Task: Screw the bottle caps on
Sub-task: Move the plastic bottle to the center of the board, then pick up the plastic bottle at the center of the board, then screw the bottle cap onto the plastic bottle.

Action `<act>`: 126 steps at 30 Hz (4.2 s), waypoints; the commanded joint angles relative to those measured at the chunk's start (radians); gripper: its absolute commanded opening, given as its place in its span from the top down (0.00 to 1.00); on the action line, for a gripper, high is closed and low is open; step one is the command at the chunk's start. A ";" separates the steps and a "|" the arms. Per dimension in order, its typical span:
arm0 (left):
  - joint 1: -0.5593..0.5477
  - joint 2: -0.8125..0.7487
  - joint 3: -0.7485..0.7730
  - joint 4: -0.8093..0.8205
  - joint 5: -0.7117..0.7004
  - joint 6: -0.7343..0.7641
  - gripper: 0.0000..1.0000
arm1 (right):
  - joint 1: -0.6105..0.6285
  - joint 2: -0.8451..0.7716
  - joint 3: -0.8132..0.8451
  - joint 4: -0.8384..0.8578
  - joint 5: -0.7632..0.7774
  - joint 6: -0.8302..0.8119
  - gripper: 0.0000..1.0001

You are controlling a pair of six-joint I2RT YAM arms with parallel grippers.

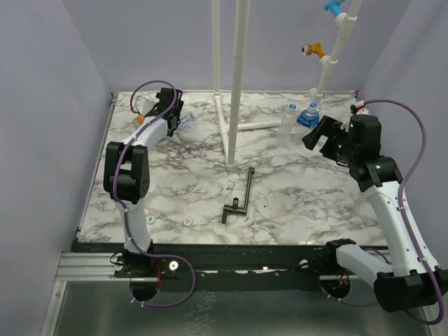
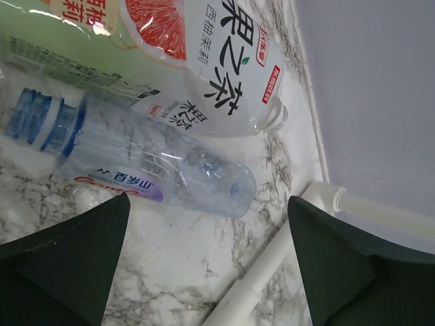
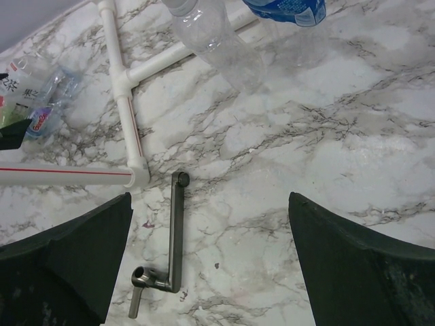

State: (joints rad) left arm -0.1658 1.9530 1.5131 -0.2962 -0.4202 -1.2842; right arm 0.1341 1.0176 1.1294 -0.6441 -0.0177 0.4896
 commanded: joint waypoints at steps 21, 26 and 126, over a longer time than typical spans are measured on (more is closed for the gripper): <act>0.011 0.265 0.193 -0.116 -0.161 -0.394 0.01 | 0.003 0.040 -0.004 0.028 -0.051 -0.022 0.00; 0.032 0.301 0.225 -0.129 -0.148 -0.416 0.02 | 0.002 0.050 -0.002 0.031 -0.068 -0.025 0.00; -0.291 -1.283 -0.633 0.124 0.379 1.279 0.79 | 1.131 0.686 0.122 0.315 0.280 0.104 0.19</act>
State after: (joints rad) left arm -0.4541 0.6811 0.8543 -0.2138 -0.1352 -0.1024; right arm 1.2469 1.5734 1.1534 -0.3920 0.2306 0.6765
